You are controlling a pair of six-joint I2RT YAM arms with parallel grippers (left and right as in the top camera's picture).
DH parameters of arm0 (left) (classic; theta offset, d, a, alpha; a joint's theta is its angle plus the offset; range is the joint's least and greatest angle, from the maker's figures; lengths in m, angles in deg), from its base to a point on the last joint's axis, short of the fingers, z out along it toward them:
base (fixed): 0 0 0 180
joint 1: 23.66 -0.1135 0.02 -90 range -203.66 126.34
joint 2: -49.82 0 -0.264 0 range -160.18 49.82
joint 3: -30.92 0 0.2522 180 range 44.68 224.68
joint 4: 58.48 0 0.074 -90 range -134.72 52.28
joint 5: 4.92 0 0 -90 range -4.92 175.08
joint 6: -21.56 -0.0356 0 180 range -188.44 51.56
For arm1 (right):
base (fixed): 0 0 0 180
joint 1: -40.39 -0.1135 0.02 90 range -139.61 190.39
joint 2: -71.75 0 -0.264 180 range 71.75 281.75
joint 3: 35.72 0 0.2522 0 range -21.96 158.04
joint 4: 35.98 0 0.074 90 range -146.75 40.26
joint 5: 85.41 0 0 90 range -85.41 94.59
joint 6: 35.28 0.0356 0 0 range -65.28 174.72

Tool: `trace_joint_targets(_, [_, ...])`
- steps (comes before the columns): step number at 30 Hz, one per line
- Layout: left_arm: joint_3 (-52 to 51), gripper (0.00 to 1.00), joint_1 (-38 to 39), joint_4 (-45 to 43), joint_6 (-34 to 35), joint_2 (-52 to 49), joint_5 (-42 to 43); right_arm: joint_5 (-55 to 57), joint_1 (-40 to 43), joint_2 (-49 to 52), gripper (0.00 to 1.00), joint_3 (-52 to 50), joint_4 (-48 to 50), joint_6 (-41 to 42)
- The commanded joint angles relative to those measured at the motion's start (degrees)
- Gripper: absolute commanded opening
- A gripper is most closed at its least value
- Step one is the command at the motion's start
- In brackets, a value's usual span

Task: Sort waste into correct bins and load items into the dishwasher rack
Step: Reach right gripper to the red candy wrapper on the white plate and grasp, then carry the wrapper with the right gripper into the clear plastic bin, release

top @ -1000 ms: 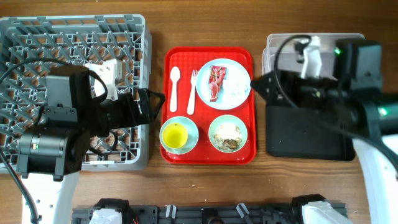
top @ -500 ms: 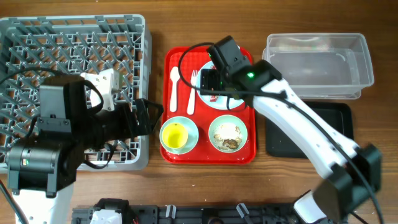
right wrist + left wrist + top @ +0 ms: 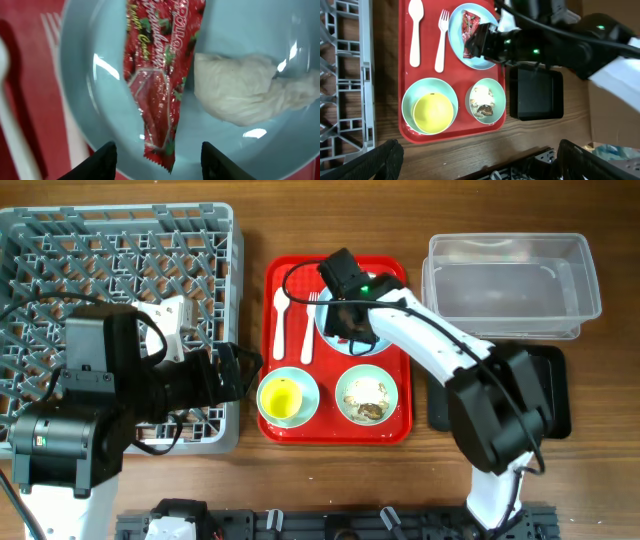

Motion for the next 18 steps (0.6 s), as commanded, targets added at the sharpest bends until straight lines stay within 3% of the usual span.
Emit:
trace_joint_targets(1, [1.0,1.00,0.2,0.0,0.0,0.2,0.3,-0.7,1.4,1.1,0.54,0.7,-0.1,3.9])
trace_joint_targets(15, [1.0,1.00,0.2,0.0,0.0,0.2,0.3,-3.2,1.9,3.1,0.43,0.6,0.6,5.9])
trace_joint_targets(16, [1.0,1.00,0.2,0.0,0.0,0.2,0.3,-4.4,1.9,4.0,0.40,0.6,0.8,5.9])
trace_joint_targets(18, [1.0,1.00,0.2,0.0,0.0,0.2,0.3,-5.3,1.9,4.6,0.24,0.6,1.1,5.6])
